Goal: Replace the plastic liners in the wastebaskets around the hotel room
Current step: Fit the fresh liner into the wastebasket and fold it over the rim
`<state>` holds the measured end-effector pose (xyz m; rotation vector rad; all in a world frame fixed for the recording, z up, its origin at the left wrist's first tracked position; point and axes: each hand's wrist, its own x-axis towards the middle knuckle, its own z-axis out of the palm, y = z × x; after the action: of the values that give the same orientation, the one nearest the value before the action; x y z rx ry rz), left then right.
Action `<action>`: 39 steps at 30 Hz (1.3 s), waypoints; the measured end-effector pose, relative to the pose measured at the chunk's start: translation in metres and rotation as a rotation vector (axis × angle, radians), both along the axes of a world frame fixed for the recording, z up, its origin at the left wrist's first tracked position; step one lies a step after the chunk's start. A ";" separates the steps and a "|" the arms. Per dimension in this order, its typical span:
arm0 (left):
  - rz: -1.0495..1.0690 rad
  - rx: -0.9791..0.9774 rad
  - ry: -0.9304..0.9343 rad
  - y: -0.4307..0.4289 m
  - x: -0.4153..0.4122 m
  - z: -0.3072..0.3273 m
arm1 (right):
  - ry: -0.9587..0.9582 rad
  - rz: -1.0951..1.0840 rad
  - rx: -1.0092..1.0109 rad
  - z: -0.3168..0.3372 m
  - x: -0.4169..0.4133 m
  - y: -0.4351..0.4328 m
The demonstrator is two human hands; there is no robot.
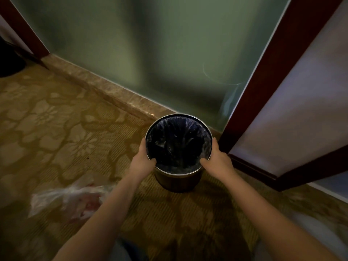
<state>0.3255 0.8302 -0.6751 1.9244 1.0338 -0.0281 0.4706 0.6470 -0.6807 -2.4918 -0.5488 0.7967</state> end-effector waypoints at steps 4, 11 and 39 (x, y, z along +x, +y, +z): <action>-0.043 0.064 0.047 0.001 0.000 -0.007 | 0.001 -0.002 0.006 -0.004 0.002 -0.001; -0.063 0.084 0.072 0.004 0.001 -0.015 | -0.346 0.062 -0.159 0.004 0.001 0.001; -0.236 0.144 0.662 0.172 -0.248 -0.038 | -0.110 0.936 -0.111 -0.034 -0.239 0.245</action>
<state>0.0773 1.0022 -0.7136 2.2168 1.2411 -0.7880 0.2316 0.8924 -0.7143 -2.3138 -1.8130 1.0104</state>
